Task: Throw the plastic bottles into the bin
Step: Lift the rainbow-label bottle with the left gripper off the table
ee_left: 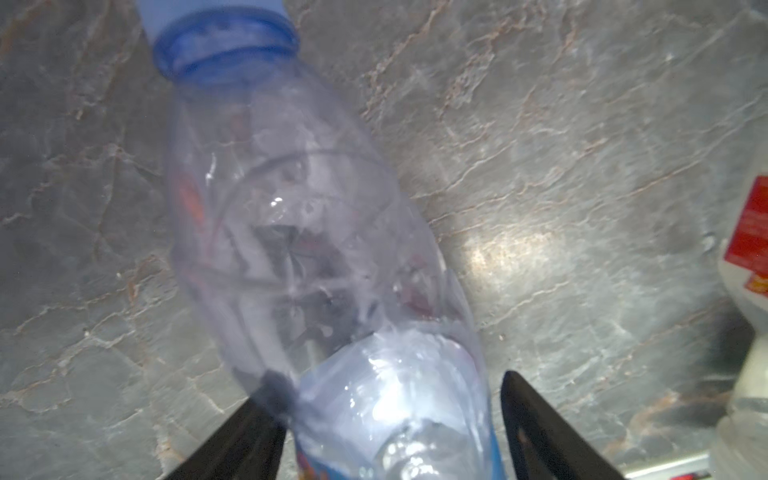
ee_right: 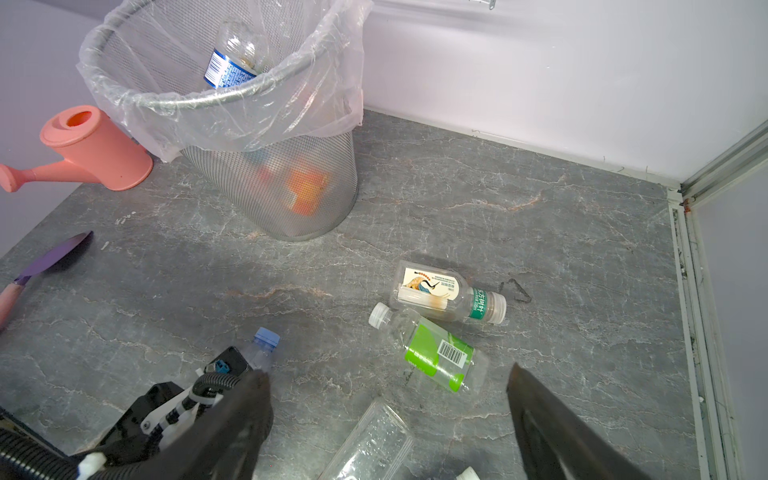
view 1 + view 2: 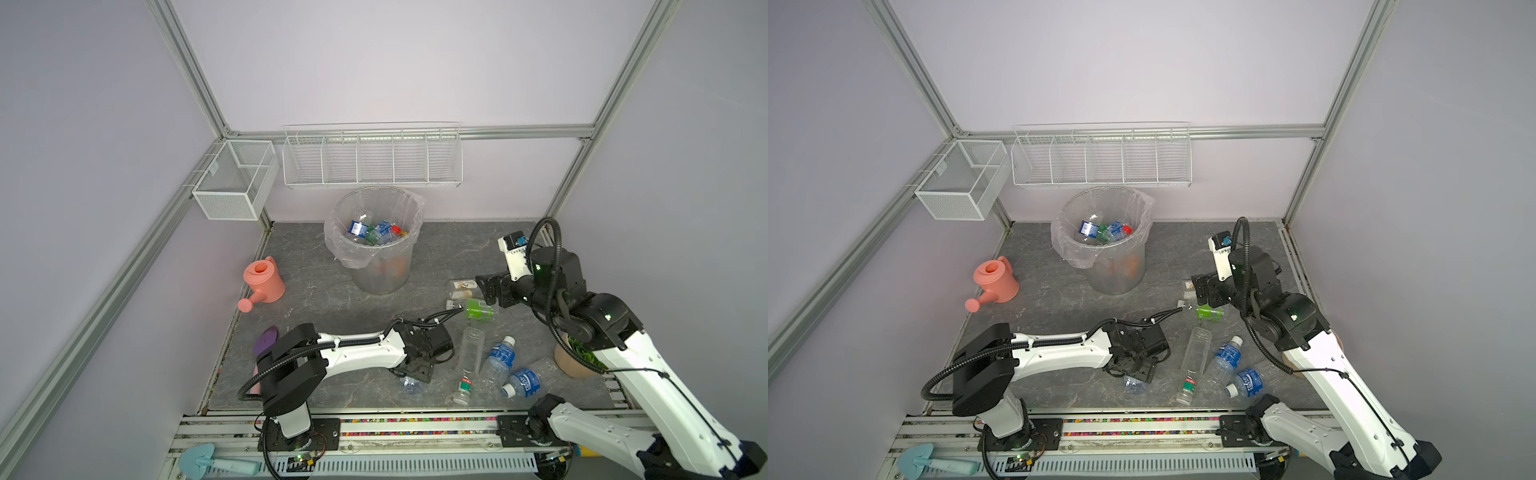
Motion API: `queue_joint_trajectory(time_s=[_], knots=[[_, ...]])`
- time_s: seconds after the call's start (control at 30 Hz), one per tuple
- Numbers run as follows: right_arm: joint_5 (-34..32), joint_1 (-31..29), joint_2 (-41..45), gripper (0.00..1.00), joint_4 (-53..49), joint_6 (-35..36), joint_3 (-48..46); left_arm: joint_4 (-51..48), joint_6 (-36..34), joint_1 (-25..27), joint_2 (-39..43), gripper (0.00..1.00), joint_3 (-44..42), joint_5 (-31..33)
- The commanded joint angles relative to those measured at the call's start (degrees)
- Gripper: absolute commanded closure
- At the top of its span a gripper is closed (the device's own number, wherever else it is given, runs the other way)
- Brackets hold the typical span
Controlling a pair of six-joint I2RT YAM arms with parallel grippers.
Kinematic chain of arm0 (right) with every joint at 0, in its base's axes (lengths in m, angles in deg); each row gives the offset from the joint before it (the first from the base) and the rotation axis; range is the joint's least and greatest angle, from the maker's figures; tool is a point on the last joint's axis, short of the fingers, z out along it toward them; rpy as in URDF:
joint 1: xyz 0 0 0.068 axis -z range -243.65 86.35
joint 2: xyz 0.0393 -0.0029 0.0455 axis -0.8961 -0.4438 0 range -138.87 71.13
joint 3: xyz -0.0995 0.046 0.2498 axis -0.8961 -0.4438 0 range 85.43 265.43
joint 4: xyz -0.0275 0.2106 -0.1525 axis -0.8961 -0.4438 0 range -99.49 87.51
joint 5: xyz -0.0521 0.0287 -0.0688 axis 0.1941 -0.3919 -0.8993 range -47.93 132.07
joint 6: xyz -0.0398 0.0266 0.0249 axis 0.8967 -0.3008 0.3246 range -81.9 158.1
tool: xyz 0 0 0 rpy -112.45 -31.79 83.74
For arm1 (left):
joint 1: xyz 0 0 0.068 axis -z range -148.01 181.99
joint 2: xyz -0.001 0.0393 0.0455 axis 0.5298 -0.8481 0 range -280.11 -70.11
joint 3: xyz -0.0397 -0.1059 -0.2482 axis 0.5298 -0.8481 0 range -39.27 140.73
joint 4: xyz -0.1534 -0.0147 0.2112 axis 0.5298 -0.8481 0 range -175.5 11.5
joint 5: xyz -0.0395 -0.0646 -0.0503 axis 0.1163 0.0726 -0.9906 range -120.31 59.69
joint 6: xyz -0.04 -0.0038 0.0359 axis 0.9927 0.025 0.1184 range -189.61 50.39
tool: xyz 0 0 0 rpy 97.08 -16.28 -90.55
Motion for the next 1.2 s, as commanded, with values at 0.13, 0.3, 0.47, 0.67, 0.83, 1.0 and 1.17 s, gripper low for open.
queue_joint_trajectory(time_s=[0.13, 0.3, 0.47, 0.67, 0.83, 1.0, 1.17], knots=[[0.78, 0.53, 0.78, 0.08, 0.69, -1.75, -2.49, 1.28, 1.00, 0.33, 0.21, 0.33, -1.50, 0.07], [0.91, 0.48, 1.21, 0.08, 1.04, -2.72, -4.62, 0.47, 0.95, 0.30, 3.05, 0.59, -1.20, 2.50], [0.86, 0.52, 2.01, 0.08, 1.31, -3.33, -6.23, -0.29, -0.14, 0.23, 7.51, 0.71, -0.06, 5.61], [0.96, 0.54, 2.96, 0.08, 1.31, -3.72, -7.19, -1.83, -1.09, 0.23, 13.96, 0.73, 1.78, 9.88], [1.15, 0.54, 2.91, 0.08, 1.48, -4.08, -8.14, -2.39, -1.46, 0.23, 20.67, 0.74, 2.20, 15.28], [1.70, 0.54, 3.18, 0.08, 2.00, -5.18, -9.70, -2.57, -3.88, 0.24, 27.15, 0.75, 3.04, 18.89], [2.90, 0.59, 3.51, 0.08, 3.52, -6.99, -12.93, -5.13, -6.29, 0.24, 32.91, 0.76, 6.01, 23.79]])
